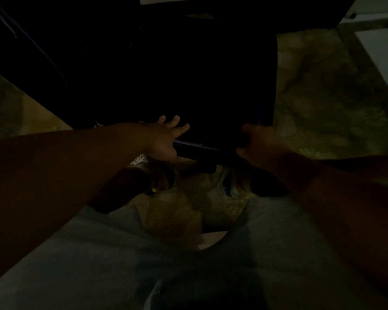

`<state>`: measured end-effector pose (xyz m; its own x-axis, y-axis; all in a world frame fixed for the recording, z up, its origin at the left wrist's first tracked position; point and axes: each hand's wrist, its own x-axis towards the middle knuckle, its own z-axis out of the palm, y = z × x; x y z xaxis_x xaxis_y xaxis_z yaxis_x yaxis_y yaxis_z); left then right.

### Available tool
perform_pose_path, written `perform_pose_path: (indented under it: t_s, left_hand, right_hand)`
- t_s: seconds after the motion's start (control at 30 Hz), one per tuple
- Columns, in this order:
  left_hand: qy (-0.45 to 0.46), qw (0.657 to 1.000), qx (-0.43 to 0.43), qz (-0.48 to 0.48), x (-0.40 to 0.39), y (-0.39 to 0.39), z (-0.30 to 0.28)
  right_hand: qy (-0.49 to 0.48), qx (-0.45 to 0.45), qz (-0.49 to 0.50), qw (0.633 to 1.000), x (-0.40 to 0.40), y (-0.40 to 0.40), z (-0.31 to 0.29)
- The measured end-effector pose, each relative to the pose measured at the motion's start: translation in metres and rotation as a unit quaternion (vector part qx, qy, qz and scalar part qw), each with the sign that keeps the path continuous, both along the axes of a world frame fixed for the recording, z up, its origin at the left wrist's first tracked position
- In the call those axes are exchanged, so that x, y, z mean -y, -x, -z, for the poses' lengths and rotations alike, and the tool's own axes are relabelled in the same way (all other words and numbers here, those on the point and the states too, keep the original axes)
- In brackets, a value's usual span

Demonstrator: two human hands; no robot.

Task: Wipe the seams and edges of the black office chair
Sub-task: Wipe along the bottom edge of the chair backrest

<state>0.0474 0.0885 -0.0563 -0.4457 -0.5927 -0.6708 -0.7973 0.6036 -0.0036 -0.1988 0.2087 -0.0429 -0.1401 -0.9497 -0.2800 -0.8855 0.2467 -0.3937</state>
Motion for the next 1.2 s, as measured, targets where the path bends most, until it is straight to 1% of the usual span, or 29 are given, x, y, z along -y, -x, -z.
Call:
perform_pose_path:
  t_s: [0.1,0.23,0.27,0.37,0.4,0.67,0.73,0.8,0.83,0.87,0.9,0.93,1.0,1.07,1.1,1.13,1.17,1.2]
  left_hand:
    - [-0.005,1.000,0.001,-0.003,-0.003,0.001,-0.003]
    - [-0.001,1.000,0.000,-0.001,-0.002,0.002,-0.006]
    - [-0.001,1.000,0.000,0.000,-0.002,0.002,-0.005]
    - [-0.001,1.000,0.001,0.002,-0.002,0.002,-0.005]
    - [0.000,1.000,0.000,0.003,-0.002,0.002,-0.005]
    - [-0.006,1.000,-0.007,0.000,-0.001,0.003,-0.005]
    - [-0.014,1.000,-0.011,-0.007,-0.001,0.005,-0.009]
    - [-0.033,0.999,-0.030,-0.027,-0.001,0.005,-0.013]
    - [-0.038,0.997,-0.053,-0.042,-0.001,0.005,-0.014]
    - [-0.032,0.993,-0.093,-0.062,-0.002,0.004,-0.016]
    - [-0.012,0.984,-0.154,-0.086,-0.006,0.002,-0.017]
    - [0.020,0.966,-0.229,-0.116,-0.013,0.001,-0.017]
    - [0.104,0.907,-0.364,-0.185,-0.032,-0.004,-0.015]
    - [0.156,0.839,-0.436,-0.286,-0.052,-0.009,-0.007]
    - [0.150,0.801,-0.457,-0.355,-0.063,-0.011,-0.001]
    - [0.120,0.754,-0.475,-0.438,-0.071,-0.013,0.005]
    - [0.059,0.688,-0.490,-0.532,-0.079,-0.013,0.009]
    - [-0.029,0.606,-0.499,-0.618,-0.086,-0.014,0.012]
  right_hand:
    - [-0.017,-0.006,-0.021,1.000,-0.001,0.001,0.001]
    - [0.035,-0.018,0.004,0.999,0.001,0.002,0.001]
    - [0.030,-0.015,0.004,0.999,0.001,0.002,0.000]
    - [-0.022,-0.005,-0.036,0.999,0.000,0.002,0.002]
    - [-0.020,-0.008,-0.040,0.999,-0.001,0.000,0.003]
    - [0.053,-0.032,-0.037,0.997,0.001,0.001,0.006]
    - [0.048,-0.036,-0.037,0.998,0.002,0.001,0.007]
    - [0.043,-0.037,-0.043,0.997,0.002,0.002,0.008]
    - [0.046,-0.038,-0.045,0.997,0.003,0.002,0.009]
    - [0.049,-0.040,-0.049,0.997,0.004,0.002,0.010]
    - [0.047,-0.043,-0.053,0.997,0.005,0.002,0.011]
    - [0.044,-0.044,-0.056,0.997,0.006,0.002,0.012]
    - [0.041,-0.036,-0.053,0.997,0.007,0.004,0.013]
    - [0.044,-0.025,-0.043,0.998,0.007,0.006,0.015]
    - [0.046,-0.018,-0.040,0.998,0.007,0.007,0.015]
    - [0.047,-0.007,-0.043,0.998,0.006,0.008,0.015]
    - [0.044,0.004,-0.051,0.998,0.005,0.008,0.015]
    - [0.042,0.011,-0.060,0.997,0.005,0.008,0.016]
